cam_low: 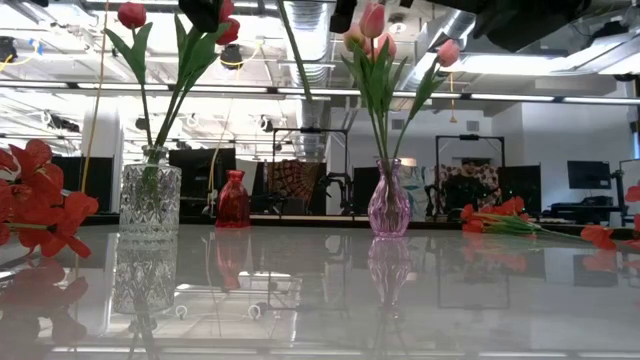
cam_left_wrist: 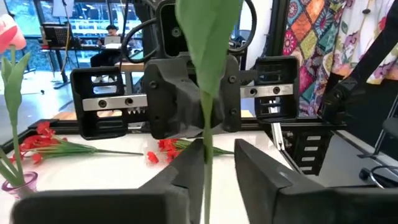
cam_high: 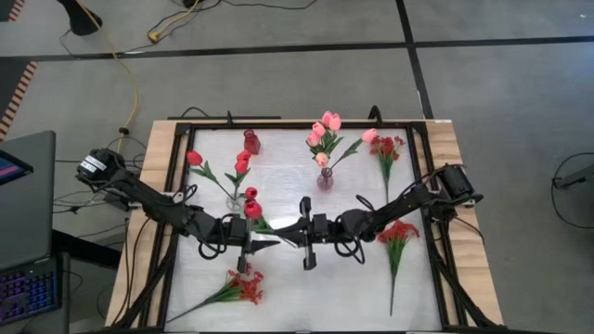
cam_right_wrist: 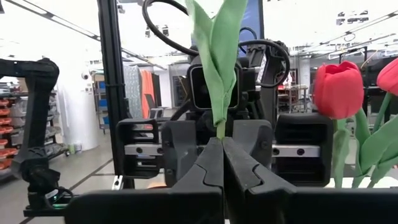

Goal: Sort flowers into vase by color
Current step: Put the red tulip into the transparent vase

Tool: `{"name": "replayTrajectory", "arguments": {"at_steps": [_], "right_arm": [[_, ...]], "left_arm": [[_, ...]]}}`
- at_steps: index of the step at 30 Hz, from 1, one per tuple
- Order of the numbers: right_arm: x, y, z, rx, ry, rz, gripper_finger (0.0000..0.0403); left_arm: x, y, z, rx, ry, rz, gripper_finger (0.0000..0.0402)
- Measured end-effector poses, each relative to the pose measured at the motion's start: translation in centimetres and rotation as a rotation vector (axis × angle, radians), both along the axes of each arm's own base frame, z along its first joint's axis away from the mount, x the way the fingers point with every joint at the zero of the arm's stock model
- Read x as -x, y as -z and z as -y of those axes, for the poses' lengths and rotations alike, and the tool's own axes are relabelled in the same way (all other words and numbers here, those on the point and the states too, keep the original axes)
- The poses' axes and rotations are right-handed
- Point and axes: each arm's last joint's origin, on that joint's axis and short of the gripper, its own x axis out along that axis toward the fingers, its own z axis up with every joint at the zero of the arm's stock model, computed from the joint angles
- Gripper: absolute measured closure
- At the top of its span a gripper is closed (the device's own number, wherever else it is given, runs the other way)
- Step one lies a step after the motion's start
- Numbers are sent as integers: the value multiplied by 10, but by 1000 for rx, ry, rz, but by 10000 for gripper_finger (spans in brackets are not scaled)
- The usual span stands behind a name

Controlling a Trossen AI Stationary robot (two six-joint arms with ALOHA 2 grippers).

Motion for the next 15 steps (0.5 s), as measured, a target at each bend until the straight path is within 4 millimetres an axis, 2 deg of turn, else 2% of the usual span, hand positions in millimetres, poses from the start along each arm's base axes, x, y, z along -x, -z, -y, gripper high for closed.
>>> {"name": "replayTrajectory", "arguments": {"at_steps": [6, 15], "right_arm": [[0, 1, 0, -10, -5, -11, 375], [-1, 2, 0, -10, -6, -23, 321]], "left_arm": [[-2, 0, -4, 5, -16, -3, 393], [-2, 1, -5, 2, -22, -10, 400]]}}
